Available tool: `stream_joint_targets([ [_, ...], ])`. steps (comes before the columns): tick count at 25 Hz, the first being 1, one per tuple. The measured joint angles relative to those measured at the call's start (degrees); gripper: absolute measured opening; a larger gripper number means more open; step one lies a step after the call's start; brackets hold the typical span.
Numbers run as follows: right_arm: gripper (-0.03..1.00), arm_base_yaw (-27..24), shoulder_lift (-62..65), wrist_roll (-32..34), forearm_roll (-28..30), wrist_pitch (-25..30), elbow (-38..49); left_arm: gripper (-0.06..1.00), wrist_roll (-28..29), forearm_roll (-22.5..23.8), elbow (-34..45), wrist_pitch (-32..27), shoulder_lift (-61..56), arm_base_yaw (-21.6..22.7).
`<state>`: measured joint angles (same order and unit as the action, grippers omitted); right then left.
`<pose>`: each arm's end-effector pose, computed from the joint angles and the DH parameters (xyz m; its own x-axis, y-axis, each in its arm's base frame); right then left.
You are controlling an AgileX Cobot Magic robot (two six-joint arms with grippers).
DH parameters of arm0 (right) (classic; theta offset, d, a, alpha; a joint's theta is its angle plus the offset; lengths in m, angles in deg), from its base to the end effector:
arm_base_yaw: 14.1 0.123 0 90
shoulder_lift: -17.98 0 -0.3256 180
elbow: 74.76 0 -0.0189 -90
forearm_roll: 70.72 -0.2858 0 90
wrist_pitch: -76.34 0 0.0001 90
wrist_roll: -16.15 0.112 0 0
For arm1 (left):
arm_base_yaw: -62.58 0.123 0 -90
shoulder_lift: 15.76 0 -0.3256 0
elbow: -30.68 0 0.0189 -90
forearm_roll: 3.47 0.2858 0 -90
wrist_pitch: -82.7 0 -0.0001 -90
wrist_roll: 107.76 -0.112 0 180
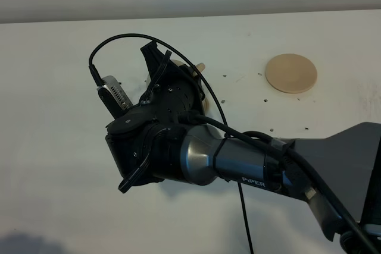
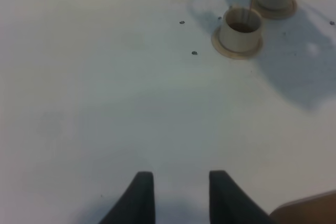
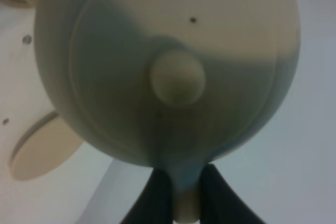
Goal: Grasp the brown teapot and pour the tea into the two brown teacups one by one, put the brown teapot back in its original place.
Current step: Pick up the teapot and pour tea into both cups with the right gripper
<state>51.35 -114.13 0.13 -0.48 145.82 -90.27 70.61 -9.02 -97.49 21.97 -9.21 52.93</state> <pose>0.2982 0.4151 0.2042 0.0660 -0.8433 0.5334 -0.4832 -0.4948 -0.7223 0.0059 -0.0106 0.2719 -0.4823 0.0628 -0.8737 0.2306 0.9713 -0.0575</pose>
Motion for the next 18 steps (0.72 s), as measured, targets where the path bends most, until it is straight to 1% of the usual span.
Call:
stream_joint_targets([
  [18, 0.11, 0.00, 0.00, -0.36, 0.01, 0.00, 0.00, 0.24, 0.00, 0.00, 0.00, 0.00, 0.00, 0.00],
])
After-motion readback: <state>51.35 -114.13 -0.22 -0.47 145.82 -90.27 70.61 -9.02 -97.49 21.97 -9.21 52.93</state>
